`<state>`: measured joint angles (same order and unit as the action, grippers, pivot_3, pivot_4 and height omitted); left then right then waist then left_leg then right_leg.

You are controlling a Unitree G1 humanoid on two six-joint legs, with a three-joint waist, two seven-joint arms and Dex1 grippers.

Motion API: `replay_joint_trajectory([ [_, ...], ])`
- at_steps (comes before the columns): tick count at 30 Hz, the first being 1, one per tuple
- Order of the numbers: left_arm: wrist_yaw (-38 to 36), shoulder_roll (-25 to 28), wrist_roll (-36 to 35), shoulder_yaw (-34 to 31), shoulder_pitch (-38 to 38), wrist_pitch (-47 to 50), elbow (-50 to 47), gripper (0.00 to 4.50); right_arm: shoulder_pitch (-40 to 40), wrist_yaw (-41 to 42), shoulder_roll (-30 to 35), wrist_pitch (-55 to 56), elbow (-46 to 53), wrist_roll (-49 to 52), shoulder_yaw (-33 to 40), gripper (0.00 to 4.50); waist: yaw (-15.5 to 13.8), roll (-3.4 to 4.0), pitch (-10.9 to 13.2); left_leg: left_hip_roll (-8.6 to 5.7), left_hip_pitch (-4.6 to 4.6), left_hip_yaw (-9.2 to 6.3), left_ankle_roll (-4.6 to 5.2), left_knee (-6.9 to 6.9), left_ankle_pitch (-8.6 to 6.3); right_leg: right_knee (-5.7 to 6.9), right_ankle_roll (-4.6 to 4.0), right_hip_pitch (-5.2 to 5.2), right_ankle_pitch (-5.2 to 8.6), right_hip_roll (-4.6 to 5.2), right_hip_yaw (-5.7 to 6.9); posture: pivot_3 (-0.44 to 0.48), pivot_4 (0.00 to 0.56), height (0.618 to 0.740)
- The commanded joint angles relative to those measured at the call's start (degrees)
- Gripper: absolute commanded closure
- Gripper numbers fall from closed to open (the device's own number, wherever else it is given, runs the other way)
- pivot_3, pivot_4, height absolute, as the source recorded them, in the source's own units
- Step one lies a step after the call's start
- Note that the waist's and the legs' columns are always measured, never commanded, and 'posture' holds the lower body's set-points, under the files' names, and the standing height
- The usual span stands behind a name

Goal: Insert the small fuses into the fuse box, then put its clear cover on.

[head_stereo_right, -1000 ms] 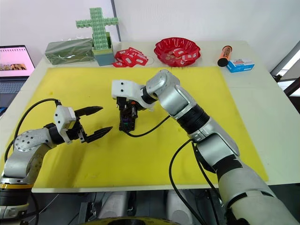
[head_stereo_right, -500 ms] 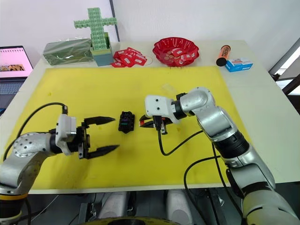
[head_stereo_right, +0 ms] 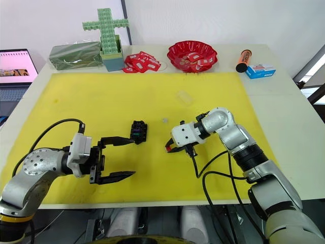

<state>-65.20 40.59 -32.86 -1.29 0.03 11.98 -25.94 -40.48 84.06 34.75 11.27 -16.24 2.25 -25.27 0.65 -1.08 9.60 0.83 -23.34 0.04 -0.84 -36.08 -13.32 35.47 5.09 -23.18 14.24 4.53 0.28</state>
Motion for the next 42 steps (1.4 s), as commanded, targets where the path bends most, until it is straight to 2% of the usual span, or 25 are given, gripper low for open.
replay_joint_trajectory([
  [1,0.09,0.48,0.54,-1.08,0.23,-1.11,-0.14,0.0,-1.52,-0.54,-1.59,1.26,-1.92,0.98,1.79,3.1,0.03,0.0,0.0,0.0,0.01,0.0,0.0,0.0,0.0,0.0,0.0,0.01,0.0,0.0,0.0,0.0,0.15,0.74],
  [10,-0.65,0.54,1.01,-1.22,0.23,-2.03,0.49,0.0,-1.81,-1.48,1.11,-4.02,2.06,2.52,6.13,0.01,-0.15,0.01,0.0,-0.01,0.0,-0.04,0.0,0.0,0.0,0.01,0.0,0.0,0.0,0.03,0.0,0.0,0.15,0.74],
  [11,-0.78,0.68,0.8,-1.43,-0.12,-2.07,0.27,0.0,-1.14,-2.06,1.87,-7.61,4.48,3.83,7.41,0.01,-0.11,0.01,0.0,-0.01,0.0,-0.04,0.0,0.0,0.0,0.01,0.0,0.0,0.0,0.03,0.0,0.0,0.15,0.74],
  [15,-0.48,1.08,-1.92,-3.07,-1.58,-0.21,-1.44,0.0,4.45,-8.47,7.69,-45.86,23.32,17.87,16.17,0.01,-0.27,0.04,0.02,0.04,-0.03,-0.25,0.0,0.02,0.0,0.04,0.0,-0.03,0.0,0.08,-0.01,0.0,0.15,0.74],
  [19,-1.35,1.03,-0.65,-3.05,-2.97,-2.17,-1.47,0.0,7.45,-16.91,7.62,-79.74,32.32,32.38,25.46,0.01,-0.2,0.03,0.0,0.08,-0.01,-0.29,-0.01,0.03,-0.01,0.01,-0.05,-0.02,0.01,0.16,-0.02,0.0,0.15,0.74],
  [21,-1.69,0.88,0.56,-2.63,-3.83,-3.69,-1.24,0.0,8.98,-19.59,7.11,-91.04,34.15,36.83,28.93,0.01,-0.2,0.03,0.0,0.1,-0.01,-0.29,-0.01,0.04,-0.01,-0.03,-0.07,-0.02,0.02,0.26,-0.02,0.0,0.15,0.74],
  [22,-1.68,0.67,0.73,-2.4,-4.29,-4.18,-1.36,0.0,9.74,-20.67,6.76,-93.72,34.61,38.17,29.85,0.01,-0.19,0.03,0.0,0.1,-0.02,-0.28,-0.02,0.05,-0.01,-0.07,-0.08,-0.02,0.02,0.29,-0.02,0.0,0.15,0.74],
  [25,-2.03,-0.03,1.65,-1.74,-5.8,-6.73,-1.4,0.0,10.76,-25.1,3.6,-101.99,32.79,40.92,32.83,0.59,-0.14,0.04,0.0,0.08,-0.04,-0.23,-0.01,0.07,-0.01,-0.14,-0.09,-0.05,0.01,0.37,-0.03,0.0,0.15,0.74],
  [29,-1.58,-1.03,2.47,-1.74,-6.37,-8.76,-0.68,0.0,11.32,-31.17,1.15,-103.77,28.15,45.34,32.76,1.91,-0.11,0.05,0.0,0.05,-0.07,-0.2,-0.01,0.07,-0.01,-0.19,-0.09,-0.06,0.01,0.37,-0.04,0.0,0.15,0.74],
  [35,-1.34,-1.51,3.29,-1.24,-6.64,-9.95,-0.15,0.0,10.12,-39.72,-1.55,-103.77,19.65,51.04,32.4,1.91,-0.11,0.04,-0.01,0.01,-0.11,-0.17,0.0,0.03,-0.01,-0.22,-0.09,-0.04,0.01,0.21,-0.04,0.0,0.15,0.74],
  [42,-1.03,-1.59,3.53,-0.78,-6.96,-10.28,-0.45,0.0,8.54,-46.37,-2.47,-103.77,15.92,54.2,31.57,1.91,-0.03,0.04,-0.01,0.02,-0.11,-0.16,0.01,0.03,-0.01,-0.21,-0.06,-0.04,0.0,0.11,-0.05,0.0,0.15,0.74],
])
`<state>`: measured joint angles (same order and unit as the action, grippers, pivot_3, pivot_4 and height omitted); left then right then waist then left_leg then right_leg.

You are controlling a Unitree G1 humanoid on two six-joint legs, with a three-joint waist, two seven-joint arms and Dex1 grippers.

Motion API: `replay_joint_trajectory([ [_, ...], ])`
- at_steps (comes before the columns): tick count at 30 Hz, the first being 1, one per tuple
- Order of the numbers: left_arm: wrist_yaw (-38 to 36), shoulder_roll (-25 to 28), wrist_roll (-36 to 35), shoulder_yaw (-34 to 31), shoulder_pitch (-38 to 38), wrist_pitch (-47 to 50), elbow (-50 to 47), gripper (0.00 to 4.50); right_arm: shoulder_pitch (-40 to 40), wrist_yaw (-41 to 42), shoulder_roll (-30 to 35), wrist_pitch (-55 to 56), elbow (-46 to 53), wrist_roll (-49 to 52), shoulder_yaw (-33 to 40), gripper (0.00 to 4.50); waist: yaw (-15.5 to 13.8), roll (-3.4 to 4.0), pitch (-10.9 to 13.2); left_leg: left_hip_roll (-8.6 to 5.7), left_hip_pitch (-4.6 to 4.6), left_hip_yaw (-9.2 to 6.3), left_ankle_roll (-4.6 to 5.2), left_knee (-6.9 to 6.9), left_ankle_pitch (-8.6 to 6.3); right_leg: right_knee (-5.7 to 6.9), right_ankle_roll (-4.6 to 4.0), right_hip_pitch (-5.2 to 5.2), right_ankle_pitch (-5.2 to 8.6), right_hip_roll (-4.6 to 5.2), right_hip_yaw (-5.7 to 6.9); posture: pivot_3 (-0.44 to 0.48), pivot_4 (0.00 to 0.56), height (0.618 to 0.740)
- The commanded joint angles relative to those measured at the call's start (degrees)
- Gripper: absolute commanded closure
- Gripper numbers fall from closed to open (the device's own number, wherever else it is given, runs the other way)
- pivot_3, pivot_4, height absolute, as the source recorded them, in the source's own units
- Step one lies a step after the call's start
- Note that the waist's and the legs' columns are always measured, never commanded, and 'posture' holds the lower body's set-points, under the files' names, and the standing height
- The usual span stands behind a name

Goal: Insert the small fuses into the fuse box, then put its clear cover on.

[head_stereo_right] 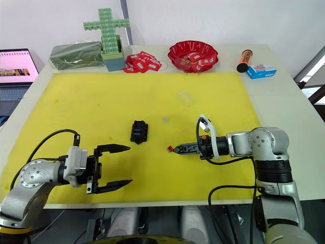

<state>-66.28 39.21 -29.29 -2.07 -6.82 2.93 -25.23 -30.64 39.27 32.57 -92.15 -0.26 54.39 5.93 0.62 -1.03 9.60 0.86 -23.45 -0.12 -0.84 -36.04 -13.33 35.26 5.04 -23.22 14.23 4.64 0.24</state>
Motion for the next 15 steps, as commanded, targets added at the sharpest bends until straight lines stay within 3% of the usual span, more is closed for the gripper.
replay_joint_trajectory([
  [1,0.15,-0.21,-0.06,0.04,0.03,-1.23,-1.1,0.0,-1.5,-2.14,-0.58,-0.35,-0.59,2.28,0.48,1.91,-0.01,0.0,0.0,0.0,0.0,0.0,0.0,0.0,0.0,0.0,0.0,0.0,0.0,-0.01,0.0,0.0,0.15,0.74],
  [15,1.77,-0.82,0.25,1.01,1.97,-0.64,-0.79,0.0,-3.17,-4.8,-2.36,-0.35,-2.47,4.29,-1.35,1.91,0.05,0.0,0.0,-0.01,0.0,0.0,0.01,-0.01,0.0,0.02,0.03,0.01,-0.01,-0.08,0.01,0.0,0.15,0.74],
])
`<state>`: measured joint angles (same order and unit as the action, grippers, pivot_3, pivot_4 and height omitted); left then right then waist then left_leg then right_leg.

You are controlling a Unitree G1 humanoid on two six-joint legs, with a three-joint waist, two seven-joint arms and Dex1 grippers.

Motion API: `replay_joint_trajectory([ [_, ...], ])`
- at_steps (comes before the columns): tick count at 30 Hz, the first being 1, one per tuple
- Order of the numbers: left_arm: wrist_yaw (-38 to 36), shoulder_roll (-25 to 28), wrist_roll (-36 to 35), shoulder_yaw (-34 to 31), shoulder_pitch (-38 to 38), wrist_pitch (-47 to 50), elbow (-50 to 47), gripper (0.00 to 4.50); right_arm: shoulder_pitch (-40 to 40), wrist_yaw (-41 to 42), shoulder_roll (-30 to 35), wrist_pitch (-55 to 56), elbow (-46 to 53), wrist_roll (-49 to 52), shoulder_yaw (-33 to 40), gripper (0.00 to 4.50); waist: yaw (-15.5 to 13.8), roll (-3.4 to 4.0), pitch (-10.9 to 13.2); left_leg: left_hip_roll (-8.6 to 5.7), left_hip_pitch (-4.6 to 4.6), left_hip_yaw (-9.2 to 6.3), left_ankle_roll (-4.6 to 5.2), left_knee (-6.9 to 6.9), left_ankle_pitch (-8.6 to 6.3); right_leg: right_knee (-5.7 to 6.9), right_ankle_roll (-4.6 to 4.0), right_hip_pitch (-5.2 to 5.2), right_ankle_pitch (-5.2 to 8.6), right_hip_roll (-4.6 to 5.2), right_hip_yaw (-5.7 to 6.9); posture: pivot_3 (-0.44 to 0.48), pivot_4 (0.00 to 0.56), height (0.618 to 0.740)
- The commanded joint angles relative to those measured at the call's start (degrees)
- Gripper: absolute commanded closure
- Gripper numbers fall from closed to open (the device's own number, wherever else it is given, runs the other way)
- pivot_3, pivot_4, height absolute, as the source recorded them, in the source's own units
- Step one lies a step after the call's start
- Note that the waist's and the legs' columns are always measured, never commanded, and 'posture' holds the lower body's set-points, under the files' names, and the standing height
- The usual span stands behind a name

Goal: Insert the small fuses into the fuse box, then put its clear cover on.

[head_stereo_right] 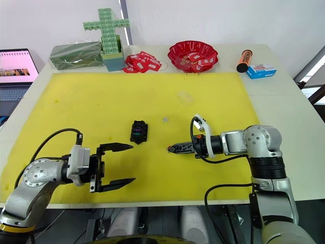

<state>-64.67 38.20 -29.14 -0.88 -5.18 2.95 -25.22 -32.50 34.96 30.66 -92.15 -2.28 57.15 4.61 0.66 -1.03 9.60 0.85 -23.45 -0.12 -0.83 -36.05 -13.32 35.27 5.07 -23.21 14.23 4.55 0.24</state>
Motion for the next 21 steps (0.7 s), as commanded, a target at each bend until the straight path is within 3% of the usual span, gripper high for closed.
replay_joint_trajectory([
  [1,0.11,0.24,0.12,-0.23,0.24,-0.71,-0.79,0.0,-1.3,-0.66,-0.53,-0.35,-0.52,1.62,0.01,1.91,0.02,0.0,0.0,0.0,0.0,0.0,0.0,0.0,0.0,0.0,0.0,0.0,0.0,0.0,0.0,0.0,0.15,0.74],
  [18,-0.21,0.64,0.08,-0.63,-0.81,-0.9,-1.53,0.0,0.94,-4.7,-3.8,-0.35,1.82,0.97,0.76,1.91,0.09,0.0,0.0,0.02,0.01,0.0,0.01,0.02,0.0,0.02,0.0,-0.01,0.0,-0.06,0.0,0.0,0.15,0.74],
  [21,0.05,0.62,0.1,-0.51,-0.62,-0.62,-1.63,0.0,1.78,-5.56,-4.07,0.21,2.84,-0.58,0.56,2.43,0.09,0.0,0.0,0.03,0.01,-0.01,0.01,0.02,0.0,0.03,0.0,-0.01,0.0,-0.07,0.0,0.0,0.15,0.74],
])
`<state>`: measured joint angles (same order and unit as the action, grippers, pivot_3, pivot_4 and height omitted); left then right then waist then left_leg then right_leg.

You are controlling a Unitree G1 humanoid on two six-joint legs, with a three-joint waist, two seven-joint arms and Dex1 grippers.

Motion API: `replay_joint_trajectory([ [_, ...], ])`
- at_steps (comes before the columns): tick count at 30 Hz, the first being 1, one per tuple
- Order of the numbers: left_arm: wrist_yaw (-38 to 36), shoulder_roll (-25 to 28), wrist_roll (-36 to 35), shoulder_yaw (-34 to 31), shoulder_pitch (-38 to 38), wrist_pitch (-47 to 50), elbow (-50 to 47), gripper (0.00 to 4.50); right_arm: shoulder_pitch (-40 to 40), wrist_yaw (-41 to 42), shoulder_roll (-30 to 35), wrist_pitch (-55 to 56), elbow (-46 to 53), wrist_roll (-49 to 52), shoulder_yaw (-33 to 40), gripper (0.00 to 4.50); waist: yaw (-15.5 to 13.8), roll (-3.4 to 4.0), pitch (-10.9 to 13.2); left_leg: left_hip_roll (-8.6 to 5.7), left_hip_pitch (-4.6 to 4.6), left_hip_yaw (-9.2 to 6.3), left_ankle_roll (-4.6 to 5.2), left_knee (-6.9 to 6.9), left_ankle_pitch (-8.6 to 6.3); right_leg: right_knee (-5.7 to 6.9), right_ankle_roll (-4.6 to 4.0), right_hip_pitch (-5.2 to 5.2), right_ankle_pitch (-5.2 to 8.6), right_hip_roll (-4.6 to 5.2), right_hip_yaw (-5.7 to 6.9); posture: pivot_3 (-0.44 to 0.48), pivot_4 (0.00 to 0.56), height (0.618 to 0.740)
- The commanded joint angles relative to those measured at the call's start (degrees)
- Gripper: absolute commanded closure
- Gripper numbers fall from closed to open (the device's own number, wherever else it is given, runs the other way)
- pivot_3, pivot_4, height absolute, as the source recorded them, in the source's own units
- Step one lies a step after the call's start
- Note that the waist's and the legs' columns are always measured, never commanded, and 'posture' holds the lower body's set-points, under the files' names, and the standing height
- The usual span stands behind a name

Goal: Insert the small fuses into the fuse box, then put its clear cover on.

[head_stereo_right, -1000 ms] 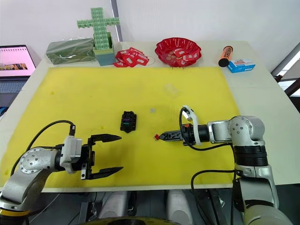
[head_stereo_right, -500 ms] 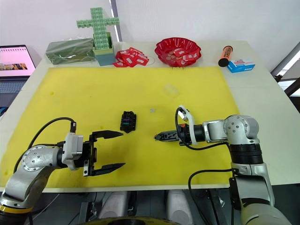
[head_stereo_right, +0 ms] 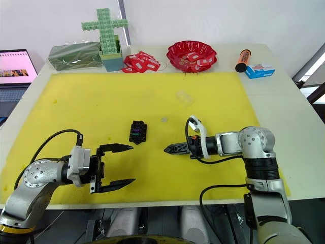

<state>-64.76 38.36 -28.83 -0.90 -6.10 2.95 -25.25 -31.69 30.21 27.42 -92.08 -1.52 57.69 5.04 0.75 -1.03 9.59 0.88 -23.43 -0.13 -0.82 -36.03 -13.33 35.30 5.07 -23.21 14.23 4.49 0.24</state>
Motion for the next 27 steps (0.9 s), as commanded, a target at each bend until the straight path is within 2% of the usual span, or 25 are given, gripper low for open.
replay_joint_trajectory([
  [1,0.2,0.45,-0.2,-0.47,0.29,-0.58,-1.63,0.0,1.16,-1.2,-1.02,0.03,2.24,-1.56,0.33,2.75,0.01,0.0,0.0,0.0,0.0,0.0,0.0,0.0,0.0,0.0,0.0,0.0,0.0,0.0,0.0,0.0,0.15,0.74],
  [6,0.64,0.39,-0.38,-0.5,-0.19,-0.09,-1.83,0.0,1.66,-1.76,-1.68,-0.08,2.41,-3.12,1.08,4.49,0.0,-0.01,-0.01,0.0,0.0,0.0,0.0,0.0,0.0,0.0,0.0,0.0,0.0,0.0,0.0,0.0,0.15,0.74],
  [15,1.49,0.23,-0.66,-0.41,-1.1,0.4,-2.59,0.0,1.03,-0.95,-0.46,1.1,3.48,-4.62,1.22,4.49,-0.07,-0.03,-0.02,0.01,0.01,-0.01,0.0,-0.03,0.0,0.0,-0.01,0.02,0.0,0.01,0.0,0.0,0.15,0.74],
  [20,1.63,0.51,-1.63,-1.51,-2.39,0.5,-3.59,0.0,-1.31,0.47,1.36,-0.42,5.03,-0.78,1.59,4.49,-0.06,-0.01,-0.01,0.01,0.0,-0.01,0.0,-0.03,0.0,0.0,-0.01,0.01,0.0,0.03,-0.01,0.0,0.15,0.74],
  [22,1.4,0.63,-1.55,-1.43,-2.3,0.19,-3.66,0.0,-2.27,1.98,3.63,-0.42,4.46,0.15,-0.75,4.49,-0.12,-0.01,0.0,0.01,0.0,-0.01,0.0,-0.02,0.0,-0.01,-0.01,0.01,0.01,0.04,-0.01,0.0,0.15,0.74],
  [27,1.87,0.12,-0.47,-0.88,-1.37,-0.58,-3.02,0.0,-6.77,12.72,10.23,0.61,3.09,-1.08,-11.29,4.49,0.0,0.0,0.0,0.02,0.0,-0.01,0.0,0.0,0.0,-0.04,-0.02,-0.01,0.01,0.03,-0.01,0.0,0.15,0.74],
])
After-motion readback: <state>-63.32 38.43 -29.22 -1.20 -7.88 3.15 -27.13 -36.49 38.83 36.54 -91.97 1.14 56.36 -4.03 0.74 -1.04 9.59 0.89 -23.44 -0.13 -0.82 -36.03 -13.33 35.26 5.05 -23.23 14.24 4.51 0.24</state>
